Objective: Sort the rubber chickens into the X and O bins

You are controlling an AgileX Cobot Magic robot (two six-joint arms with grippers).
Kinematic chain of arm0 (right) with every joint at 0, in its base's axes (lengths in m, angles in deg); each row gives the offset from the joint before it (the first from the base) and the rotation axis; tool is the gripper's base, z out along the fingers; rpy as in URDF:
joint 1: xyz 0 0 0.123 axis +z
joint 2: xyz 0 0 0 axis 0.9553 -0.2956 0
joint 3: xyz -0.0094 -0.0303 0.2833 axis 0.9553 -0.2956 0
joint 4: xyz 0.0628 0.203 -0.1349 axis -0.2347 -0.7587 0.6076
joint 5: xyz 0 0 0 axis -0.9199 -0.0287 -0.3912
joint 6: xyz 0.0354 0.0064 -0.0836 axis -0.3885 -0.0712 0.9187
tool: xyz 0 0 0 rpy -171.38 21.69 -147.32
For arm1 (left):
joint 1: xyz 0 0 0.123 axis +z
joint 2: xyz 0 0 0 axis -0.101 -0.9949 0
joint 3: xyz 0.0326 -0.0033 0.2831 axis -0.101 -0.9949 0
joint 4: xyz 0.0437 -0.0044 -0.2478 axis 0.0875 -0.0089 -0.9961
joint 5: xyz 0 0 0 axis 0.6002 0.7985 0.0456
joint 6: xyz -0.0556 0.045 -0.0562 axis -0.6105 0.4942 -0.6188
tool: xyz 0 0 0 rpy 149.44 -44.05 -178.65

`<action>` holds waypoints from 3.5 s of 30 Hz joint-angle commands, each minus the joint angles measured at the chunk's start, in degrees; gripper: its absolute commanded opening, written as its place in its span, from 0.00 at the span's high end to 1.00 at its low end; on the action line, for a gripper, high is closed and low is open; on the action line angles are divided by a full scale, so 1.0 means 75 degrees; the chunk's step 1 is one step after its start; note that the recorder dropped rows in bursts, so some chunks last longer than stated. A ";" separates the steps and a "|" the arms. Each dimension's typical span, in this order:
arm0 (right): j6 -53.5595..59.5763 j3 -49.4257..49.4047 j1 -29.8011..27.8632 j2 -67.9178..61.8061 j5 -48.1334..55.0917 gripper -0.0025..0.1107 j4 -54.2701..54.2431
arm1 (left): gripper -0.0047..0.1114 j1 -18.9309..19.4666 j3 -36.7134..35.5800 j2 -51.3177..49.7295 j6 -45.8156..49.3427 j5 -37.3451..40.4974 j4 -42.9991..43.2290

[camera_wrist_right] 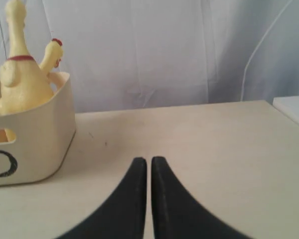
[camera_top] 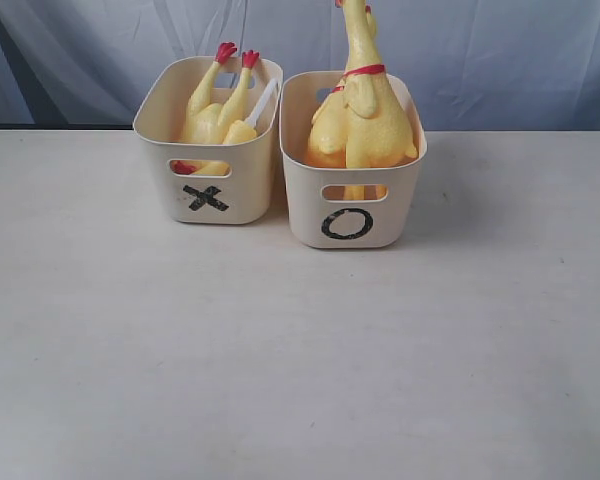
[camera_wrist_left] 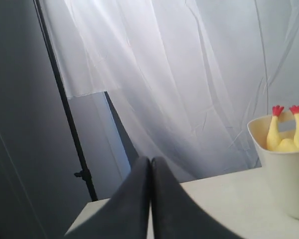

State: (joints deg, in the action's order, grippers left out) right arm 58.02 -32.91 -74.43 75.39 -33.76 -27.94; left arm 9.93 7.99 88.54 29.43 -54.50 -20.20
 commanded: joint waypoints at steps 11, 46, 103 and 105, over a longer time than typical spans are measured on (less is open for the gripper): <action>0.0024 -0.0065 -0.0049 0.0057 0.0684 0.94 0.0158 | 0.96 0.0037 -0.0914 0.0038 -0.0003 0.1082 0.0733; 0.0024 -0.0065 -0.0396 0.0057 0.0762 0.94 -0.0105 | 0.96 0.0037 -0.0914 0.0038 -0.0003 0.1571 -0.1343; 0.0457 -0.0065 0.0631 0.0057 0.0884 0.94 -0.0290 | 0.96 0.0037 -0.0914 0.0038 0.0396 0.1570 -0.1084; 0.0457 -0.0065 0.0631 0.0057 0.0884 0.94 -0.0290 | 0.96 0.0037 -0.0914 0.0038 0.0396 0.1570 -0.1084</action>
State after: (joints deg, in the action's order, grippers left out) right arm 61.45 -33.00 -69.91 75.51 -26.64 -30.07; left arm 9.93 1.30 88.54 32.55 -42.86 -28.33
